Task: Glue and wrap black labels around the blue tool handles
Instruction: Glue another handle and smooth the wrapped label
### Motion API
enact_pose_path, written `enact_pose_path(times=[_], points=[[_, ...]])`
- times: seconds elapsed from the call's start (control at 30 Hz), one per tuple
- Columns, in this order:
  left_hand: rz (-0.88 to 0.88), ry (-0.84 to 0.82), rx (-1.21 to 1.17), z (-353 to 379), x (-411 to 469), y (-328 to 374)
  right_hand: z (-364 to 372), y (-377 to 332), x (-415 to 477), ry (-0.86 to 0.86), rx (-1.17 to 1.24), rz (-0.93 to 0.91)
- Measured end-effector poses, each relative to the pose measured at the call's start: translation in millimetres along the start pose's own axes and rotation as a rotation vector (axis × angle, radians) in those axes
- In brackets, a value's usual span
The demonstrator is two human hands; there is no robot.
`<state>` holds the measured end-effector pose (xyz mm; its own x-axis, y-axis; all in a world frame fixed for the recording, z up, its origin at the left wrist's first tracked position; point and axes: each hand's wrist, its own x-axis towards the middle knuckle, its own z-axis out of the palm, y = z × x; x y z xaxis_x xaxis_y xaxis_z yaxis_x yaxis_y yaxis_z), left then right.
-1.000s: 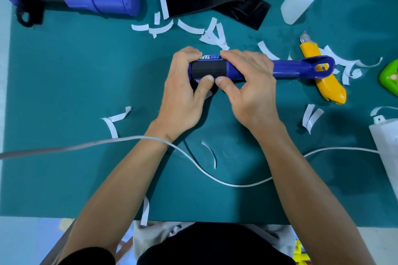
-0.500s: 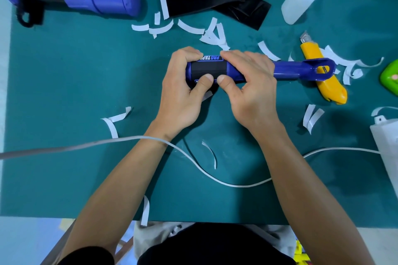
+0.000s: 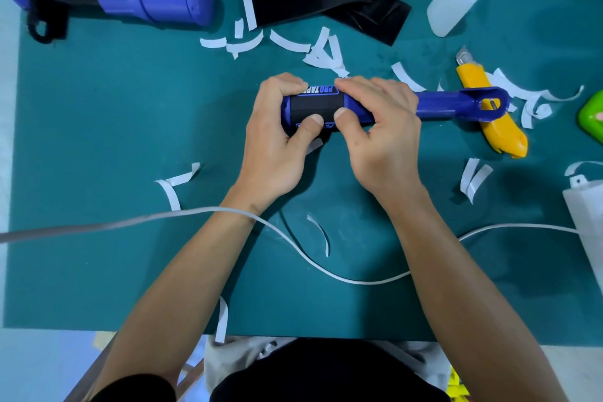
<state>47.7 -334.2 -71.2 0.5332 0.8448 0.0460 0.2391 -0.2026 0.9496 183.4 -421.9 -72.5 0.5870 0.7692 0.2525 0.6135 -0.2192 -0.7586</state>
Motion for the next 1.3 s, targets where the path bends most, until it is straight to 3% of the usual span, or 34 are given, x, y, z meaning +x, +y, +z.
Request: enact_pose_path(times=[0.33, 0.67, 1.3], points=[[0.004, -0.001, 0.003, 0.1, -0.2, 0.8, 8.9, -6.6, 0.0, 0.11, -0.023, 0.033], [-0.002, -0.011, -0.015, -0.4, -1.0, -2.0, -5.9, -0.2, 3.6, -0.046, 0.01, -0.015], [-0.023, -0.047, -0.037, -7.0, -0.4, -2.4, 7.1, -9.6, 1.5, 0.059, -0.036, 0.053]])
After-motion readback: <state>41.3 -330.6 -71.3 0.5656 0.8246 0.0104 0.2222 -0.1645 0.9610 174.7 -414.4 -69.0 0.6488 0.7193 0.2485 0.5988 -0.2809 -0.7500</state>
